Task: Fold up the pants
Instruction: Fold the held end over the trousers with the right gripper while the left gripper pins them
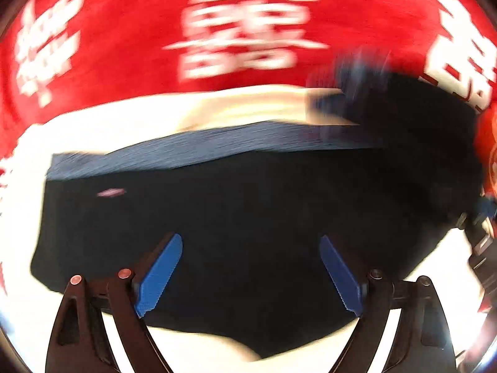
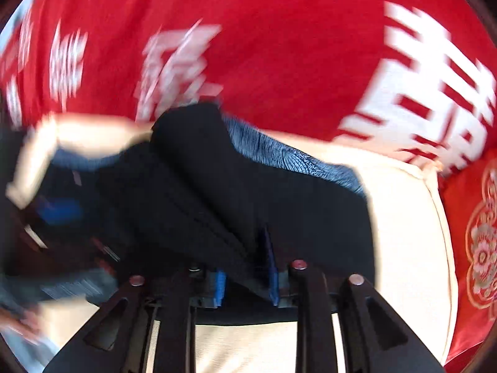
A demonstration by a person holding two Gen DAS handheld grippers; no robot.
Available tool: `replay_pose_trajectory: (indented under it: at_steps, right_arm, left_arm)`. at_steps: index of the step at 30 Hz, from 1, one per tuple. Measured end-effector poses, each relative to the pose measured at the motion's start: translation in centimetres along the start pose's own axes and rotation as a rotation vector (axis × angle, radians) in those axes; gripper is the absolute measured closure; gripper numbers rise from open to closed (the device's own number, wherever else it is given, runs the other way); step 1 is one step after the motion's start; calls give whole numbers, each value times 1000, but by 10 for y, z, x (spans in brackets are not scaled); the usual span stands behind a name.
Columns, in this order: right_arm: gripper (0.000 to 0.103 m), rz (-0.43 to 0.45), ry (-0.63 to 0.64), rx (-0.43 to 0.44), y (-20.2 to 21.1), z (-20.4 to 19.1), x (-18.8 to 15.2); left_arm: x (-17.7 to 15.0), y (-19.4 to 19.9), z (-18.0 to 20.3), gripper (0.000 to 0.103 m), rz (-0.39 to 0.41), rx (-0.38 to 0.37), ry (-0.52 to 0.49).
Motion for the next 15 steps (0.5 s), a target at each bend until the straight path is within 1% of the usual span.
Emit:
replay_pose_trajectory:
  at_steps: [1, 2, 3, 4, 5, 7, 9, 10, 11, 13, 15]
  right_arm:
    - [71, -27, 79, -50, -7, -19, -8]
    - [65, -35, 159, -93, -8, -33, -15]
    - [60, -27, 201, -104, -4, -41, -20]
    - [51, -5, 217, -89, 7, -46, -23]
    - [46, 10, 211, -57, 16, -48, -24]
    - [45, 6, 141, 69, 35, -44, -28]
    - [45, -16, -2, 202, 46, -30, -25]
    - [45, -22, -82, 244, 48, -21, -26]
    - [45, -29, -213, 295, 50, -3, -25]
    - [45, -58, -506, 383, 42, 41, -27]
    - [45, -92, -751, 481, 28, 68, -32]
  left_arm:
    - [-3, -2, -21, 12, -12, 31, 16]
    - [-5, -3, -32, 12, -19, 46, 28]
    - [-8, -3, -45, 12, -24, 59, 43]
    - [-9, -2, -52, 12, -25, 64, 50]
    - [-10, -2, -58, 12, -28, 67, 58]
    - [-17, 4, -61, 12, -34, 54, 61]
    - [-21, 10, -60, 12, -46, 0, 65]
    - [-20, 13, -58, 12, -51, -41, 68]
    - [-14, 18, -45, 12, -52, -104, 68]
    - [-5, 24, -25, 12, -46, -190, 66]
    - [11, 30, 5, 12, -32, -298, 71]
Point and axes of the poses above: each gripper's, at about its wrist camera, not at the fingertips, and y roughly against the way its jaws point, z to its right, x to its top, the point moved 5 cm from there along -y, roughly the way its jaws point, and after that the axes turned 12 degrees about z, right-handed, at the moved point
